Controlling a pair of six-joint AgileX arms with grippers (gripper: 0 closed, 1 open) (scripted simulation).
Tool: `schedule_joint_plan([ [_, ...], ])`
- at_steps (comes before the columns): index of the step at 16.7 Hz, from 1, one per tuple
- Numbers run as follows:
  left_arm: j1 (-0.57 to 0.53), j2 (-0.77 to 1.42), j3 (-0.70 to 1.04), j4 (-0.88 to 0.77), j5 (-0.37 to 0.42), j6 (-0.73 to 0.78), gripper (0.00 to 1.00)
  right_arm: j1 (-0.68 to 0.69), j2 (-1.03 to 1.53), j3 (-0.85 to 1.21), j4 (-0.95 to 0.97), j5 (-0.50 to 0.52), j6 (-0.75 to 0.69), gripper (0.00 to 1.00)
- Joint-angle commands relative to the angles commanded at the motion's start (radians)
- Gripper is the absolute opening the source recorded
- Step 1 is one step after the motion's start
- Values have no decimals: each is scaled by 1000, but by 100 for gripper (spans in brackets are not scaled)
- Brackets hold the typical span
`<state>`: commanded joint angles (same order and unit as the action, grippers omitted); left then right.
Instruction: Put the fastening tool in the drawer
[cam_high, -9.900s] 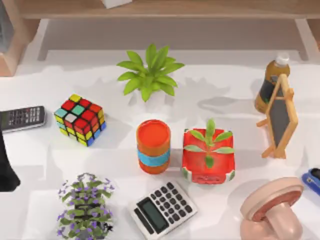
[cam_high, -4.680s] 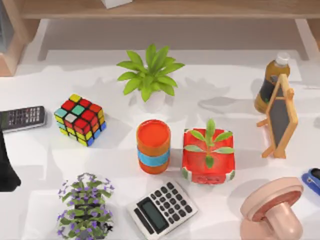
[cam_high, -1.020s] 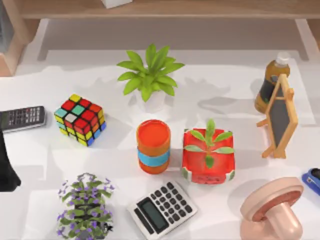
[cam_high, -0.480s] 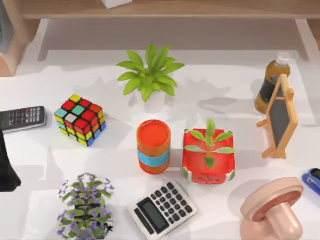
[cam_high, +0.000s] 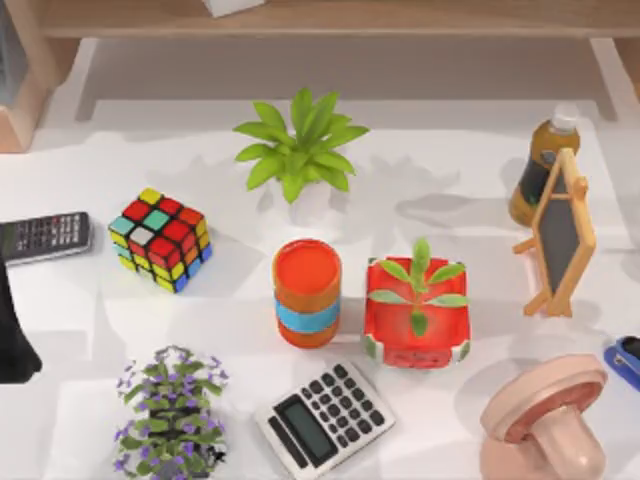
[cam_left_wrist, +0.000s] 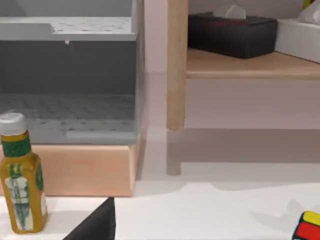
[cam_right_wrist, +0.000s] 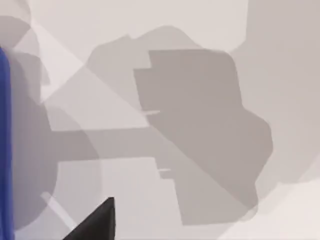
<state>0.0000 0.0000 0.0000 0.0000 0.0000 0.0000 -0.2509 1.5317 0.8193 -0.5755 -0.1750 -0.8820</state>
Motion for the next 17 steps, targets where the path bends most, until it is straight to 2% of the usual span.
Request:
schedule_joint_plan([
  [4,0,0,0,0,0,0,100,232,0,100,-291,104,207,100],
  [8,0,0,0,0,0,0,100,369,17,160,-421,167,336,100],
  [17,0,0,0,0,0,0,100,347,7,125,-400,175,317,100],
])
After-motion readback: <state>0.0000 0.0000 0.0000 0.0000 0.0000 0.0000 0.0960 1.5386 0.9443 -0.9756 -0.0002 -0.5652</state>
